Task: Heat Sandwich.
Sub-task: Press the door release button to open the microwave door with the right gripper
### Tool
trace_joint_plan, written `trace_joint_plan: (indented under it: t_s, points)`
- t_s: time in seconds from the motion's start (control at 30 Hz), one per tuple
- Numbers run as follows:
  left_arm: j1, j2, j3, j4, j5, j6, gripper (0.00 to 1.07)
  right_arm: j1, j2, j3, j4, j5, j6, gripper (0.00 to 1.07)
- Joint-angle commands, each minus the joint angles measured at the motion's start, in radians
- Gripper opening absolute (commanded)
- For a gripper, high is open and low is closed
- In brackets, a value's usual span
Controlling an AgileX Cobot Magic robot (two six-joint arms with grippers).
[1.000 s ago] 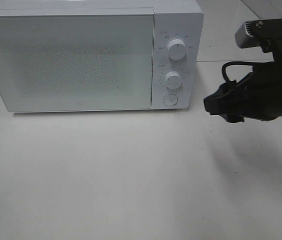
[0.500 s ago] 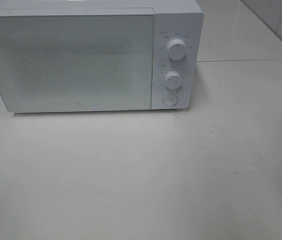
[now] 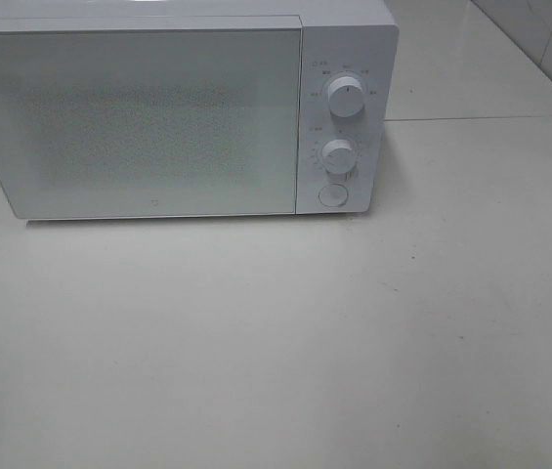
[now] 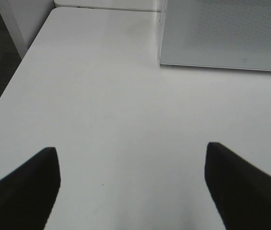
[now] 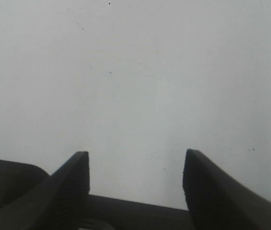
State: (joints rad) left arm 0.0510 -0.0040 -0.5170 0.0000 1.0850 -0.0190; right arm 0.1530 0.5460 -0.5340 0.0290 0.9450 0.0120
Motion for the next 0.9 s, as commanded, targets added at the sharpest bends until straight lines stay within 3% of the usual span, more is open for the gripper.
trace_joint_plan:
  t_s: [0.03, 0.9]
  points:
    - [0.004, -0.017, 0.002, -0.006, -0.017, 0.001, 0.78, -0.003, -0.115, 0.012, -0.007, 0.019, 0.005, 0.58]
    - [0.004, -0.017, 0.002, -0.006, -0.017, 0.001, 0.78, -0.002, -0.503, 0.035, -0.029, 0.053, -0.003, 0.58]
